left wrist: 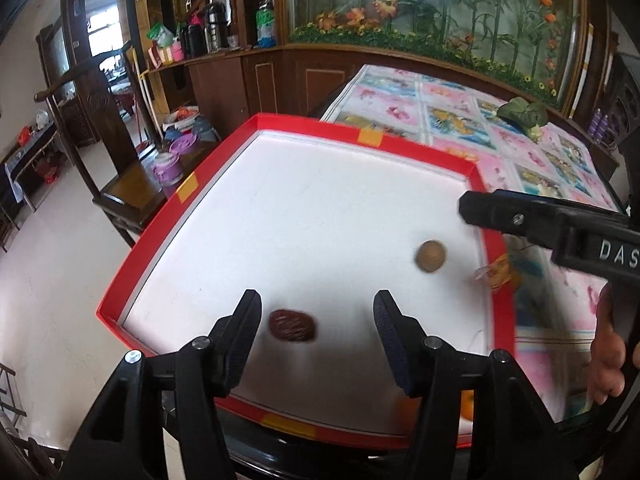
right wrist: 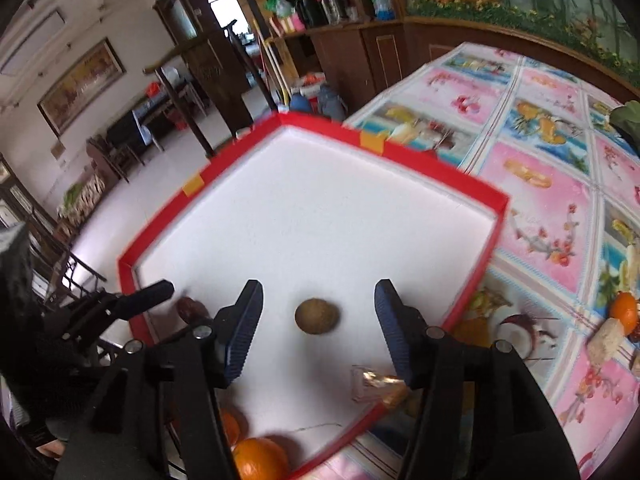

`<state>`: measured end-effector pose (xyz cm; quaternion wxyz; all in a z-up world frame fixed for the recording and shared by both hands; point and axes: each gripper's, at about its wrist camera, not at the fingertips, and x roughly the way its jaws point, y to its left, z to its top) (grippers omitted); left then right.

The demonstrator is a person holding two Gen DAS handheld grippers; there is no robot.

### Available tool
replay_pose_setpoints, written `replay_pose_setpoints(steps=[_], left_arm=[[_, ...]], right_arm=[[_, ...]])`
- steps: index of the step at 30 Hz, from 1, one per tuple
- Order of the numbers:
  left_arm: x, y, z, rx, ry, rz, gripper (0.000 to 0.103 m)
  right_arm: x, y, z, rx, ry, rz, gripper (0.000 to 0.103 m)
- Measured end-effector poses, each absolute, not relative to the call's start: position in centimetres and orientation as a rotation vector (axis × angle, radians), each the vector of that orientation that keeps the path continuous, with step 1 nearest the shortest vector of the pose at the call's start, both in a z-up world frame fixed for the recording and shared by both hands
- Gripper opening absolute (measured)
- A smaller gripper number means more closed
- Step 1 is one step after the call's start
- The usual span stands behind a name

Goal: Organize fruits
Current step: 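Carry the date and kiwi over the red tray and open both tools, then grasp a white cube with the left tool while the right tool grasps a brown kiwi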

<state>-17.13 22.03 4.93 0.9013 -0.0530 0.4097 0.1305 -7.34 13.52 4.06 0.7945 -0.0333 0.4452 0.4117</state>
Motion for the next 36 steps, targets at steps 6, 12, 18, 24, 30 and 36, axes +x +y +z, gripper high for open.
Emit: replay_pose_setpoints(steps=[6,12,18,24,30,36], left_arm=[[-16.3,17.5,7.3,-0.040,0.791,0.165,0.066],[-13.7,12.0,7.5,0.008,0.806,0.021,0.066],[-10.2,6.8,6.1,0.075,0.850,-0.065,0.066],[-7.7,4.0,4.9,0.087,0.909,-0.096,0.066],[-5.5,3.3,3.5,0.074,0.953,-0.082,0.066],[-4.4,2.3,3.0,0.059,0.966,-0.116,0.066]], right_arm=[[-6.5,6.3,6.4,0.020,0.859,0.815,0.060],[-6.2,-3.1,6.6,0.070,0.828,0.682,0.060],[-5.7,-10.3,5.0,0.047,0.861,0.527,0.060],[-4.4,-11.9,2.6,0.014,0.909,0.493,0.060],[-3.6,-12.0,1.6,-0.020,0.919,0.464,0.049],[-2.8,-12.1,0.8,-0.043,0.941,0.428,0.036]])
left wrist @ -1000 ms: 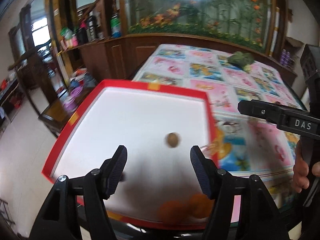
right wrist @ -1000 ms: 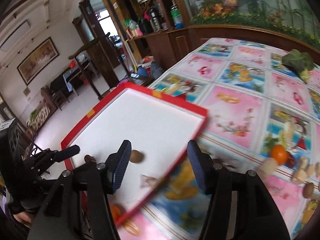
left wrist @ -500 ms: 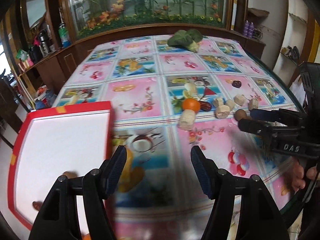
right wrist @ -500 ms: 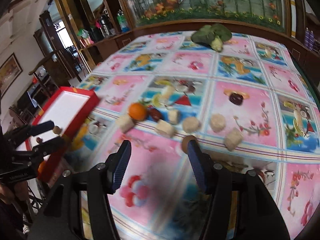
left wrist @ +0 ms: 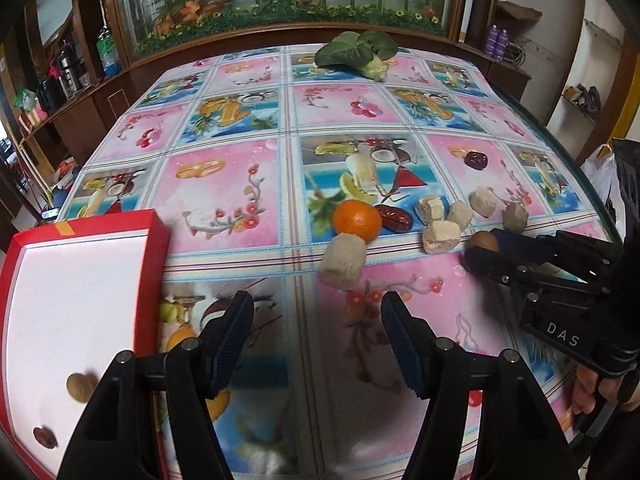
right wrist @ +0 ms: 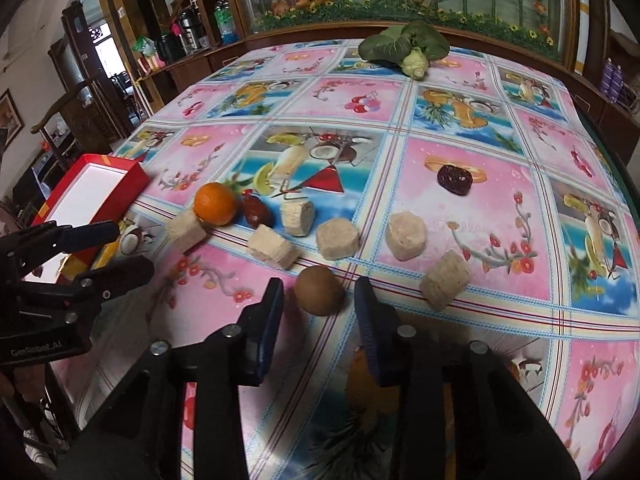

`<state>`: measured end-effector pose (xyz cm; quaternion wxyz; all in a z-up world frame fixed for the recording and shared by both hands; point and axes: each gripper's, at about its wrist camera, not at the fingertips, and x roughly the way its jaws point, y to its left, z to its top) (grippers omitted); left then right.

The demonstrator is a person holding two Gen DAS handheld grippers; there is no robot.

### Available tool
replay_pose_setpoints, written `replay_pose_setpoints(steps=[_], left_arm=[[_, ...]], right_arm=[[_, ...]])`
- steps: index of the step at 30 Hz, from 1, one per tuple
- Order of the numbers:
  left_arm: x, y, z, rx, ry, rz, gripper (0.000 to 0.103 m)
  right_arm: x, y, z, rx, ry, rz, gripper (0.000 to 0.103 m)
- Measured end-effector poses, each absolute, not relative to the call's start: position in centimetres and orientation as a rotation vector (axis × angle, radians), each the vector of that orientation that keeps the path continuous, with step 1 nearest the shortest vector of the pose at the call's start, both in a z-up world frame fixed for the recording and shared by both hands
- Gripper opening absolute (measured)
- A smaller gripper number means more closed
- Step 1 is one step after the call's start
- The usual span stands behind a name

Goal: Organize fruits
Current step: 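Grasp a white cube with the left tool while the right tool grasps a brown kiwi, then carry the white cube and kiwi over the red tray and release both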

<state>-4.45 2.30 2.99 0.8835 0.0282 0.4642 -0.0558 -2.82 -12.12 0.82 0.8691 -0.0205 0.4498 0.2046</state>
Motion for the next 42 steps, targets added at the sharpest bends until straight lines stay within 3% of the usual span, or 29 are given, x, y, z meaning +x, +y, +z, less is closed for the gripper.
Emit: replay_pose_setpoints(steps=[4,16,30,42], left_arm=[[-3.5,1.6,2.6,0.056,0.983,-0.130,0.064],[-2.0,1.0,1.6,0.039,0.991,-0.155,0.027],[-4.7,2.9,3.9,-0.024,0.902,-0.142,0.027],[-12.9,12.0,8.3,-0.117,0.768,-0.021,0.027]], right_arm=[[-2.8,-12.1,0.8,-0.053,0.934,0.412,0.027],[-3.2,-12.5,1.6,-0.009,0.896,0.436,0.027],[-2.8,-13.1,1.5,0.006,0.882,0.401,0.027],[-3.2,-12.7,2.8,0.091,0.802,0.403,0.027]])
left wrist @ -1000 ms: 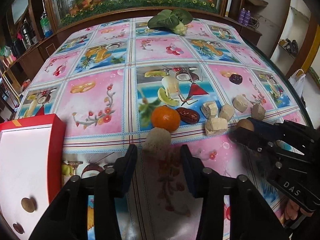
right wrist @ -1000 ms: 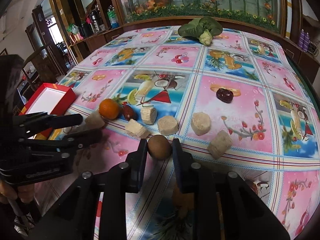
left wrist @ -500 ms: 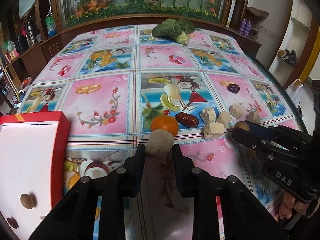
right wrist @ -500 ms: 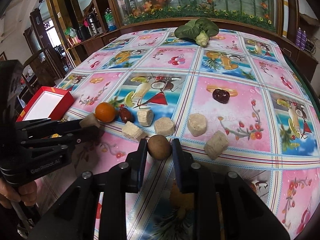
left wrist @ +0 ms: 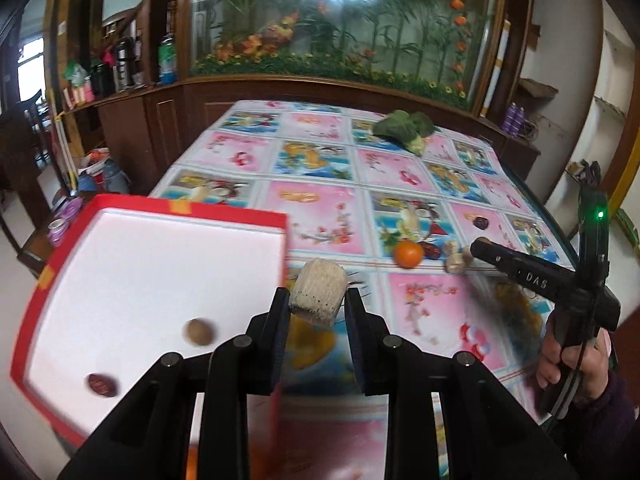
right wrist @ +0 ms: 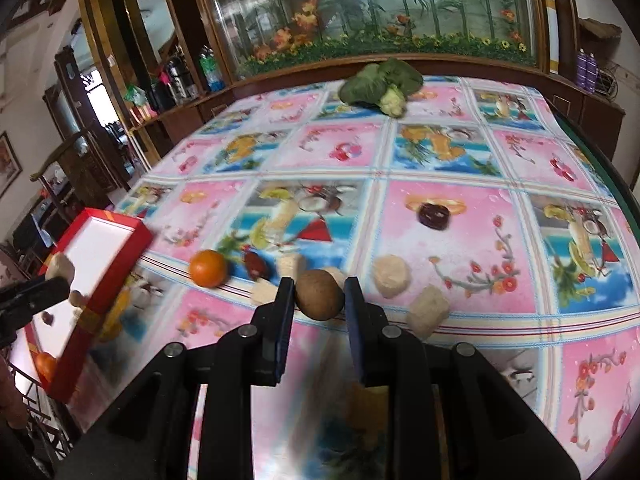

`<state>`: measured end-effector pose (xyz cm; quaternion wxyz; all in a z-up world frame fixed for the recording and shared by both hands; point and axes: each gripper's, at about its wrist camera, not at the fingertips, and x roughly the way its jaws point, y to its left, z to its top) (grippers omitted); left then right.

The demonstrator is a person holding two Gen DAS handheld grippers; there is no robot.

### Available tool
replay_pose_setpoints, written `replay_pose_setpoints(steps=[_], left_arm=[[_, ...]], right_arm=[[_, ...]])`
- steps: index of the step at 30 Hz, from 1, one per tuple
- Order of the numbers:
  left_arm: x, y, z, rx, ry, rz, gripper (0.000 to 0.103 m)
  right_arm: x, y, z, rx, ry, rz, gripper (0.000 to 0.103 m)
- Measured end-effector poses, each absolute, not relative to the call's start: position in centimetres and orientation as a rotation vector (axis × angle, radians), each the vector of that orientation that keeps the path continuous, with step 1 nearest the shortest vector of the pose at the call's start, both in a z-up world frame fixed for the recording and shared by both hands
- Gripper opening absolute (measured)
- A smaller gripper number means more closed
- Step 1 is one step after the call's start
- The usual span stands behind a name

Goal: Organize fruits
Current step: 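Carry the white cube and kiwi over the red tray and release both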

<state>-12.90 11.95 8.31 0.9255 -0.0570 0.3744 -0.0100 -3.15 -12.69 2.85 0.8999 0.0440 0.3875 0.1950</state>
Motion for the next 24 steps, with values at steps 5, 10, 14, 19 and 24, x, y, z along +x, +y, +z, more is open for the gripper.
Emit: replay_pose_setpoints(steps=[5,10,14,19,24], left_arm=[[-14.8,17.4,8.8,-0.143,0.744,0.107,0.027],[-15.0,22.0,8.6,-0.176,0.740,0.206,0.027],[-14.3,24.5,7.5,-0.200,0.764,0.249,0.027],[-13.6,26.7,5.5,-0.237,0.818,0.257,0.027],[-13.6,28.3,3.9,-0.277,0.862,0.261,0.027]], right_arm=[[-3.6,-7.6,4.0,0.148,0.793,0.530,0.027],[-3.9,1.4,5.5,0.088,0.820,0.709,0.027],[-4.1,8.0,5.7,0.002,0.855,0.792,0.027],[-4.0,14.2,5.1,-0.093,0.906,0.832,0.027],[-4.4,17.2,3.6,-0.154,0.964,0.847,0.027]])
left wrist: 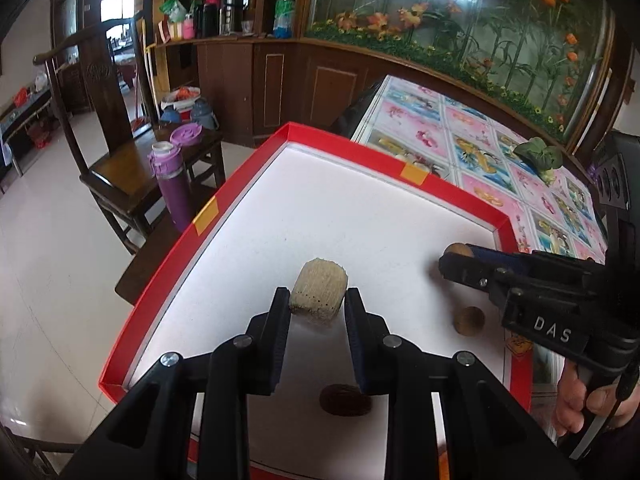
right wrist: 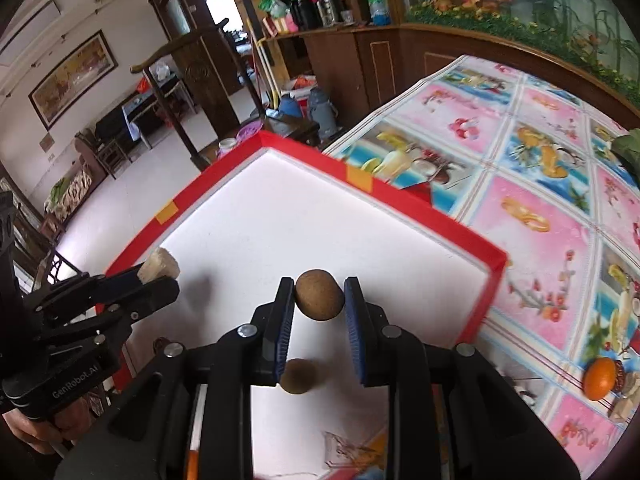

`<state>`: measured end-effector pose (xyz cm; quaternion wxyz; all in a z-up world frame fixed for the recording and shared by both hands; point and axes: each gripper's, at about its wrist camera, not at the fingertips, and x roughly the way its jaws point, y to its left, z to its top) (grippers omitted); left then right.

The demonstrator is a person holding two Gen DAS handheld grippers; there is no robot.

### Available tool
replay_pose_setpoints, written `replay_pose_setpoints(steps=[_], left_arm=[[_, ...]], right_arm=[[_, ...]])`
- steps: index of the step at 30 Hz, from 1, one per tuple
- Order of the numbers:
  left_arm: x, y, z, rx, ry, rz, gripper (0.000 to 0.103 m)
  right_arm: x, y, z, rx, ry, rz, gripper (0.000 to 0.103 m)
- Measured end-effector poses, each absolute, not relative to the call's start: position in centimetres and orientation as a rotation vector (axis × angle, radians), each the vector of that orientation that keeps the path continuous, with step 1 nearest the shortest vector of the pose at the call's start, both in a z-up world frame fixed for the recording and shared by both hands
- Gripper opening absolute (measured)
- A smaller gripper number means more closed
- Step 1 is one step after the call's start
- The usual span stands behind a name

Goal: Organize fruits
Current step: 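Carry the white cube and kiwi over the red tray and release both, then grasp the last orange with the left tool while the right tool grasps a white cube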

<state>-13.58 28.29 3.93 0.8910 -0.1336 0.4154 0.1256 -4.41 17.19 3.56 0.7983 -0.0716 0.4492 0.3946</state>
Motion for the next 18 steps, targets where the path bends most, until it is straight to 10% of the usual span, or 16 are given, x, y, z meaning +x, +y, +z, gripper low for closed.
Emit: replay_pose_setpoints(steps=[12,18], left_arm=[[-13.2,28.8,3.0,-0.293,0.896,0.292,0.028],[-13.7,28.0,4.0,-0.268,0.881,0.346,0.046]], right_arm=[[-4.3,19.6,1.7,-0.198,1.047,0.839,0.028],[-4.3,19.0,1.9,-0.133,1.068,0.865,0.032]])
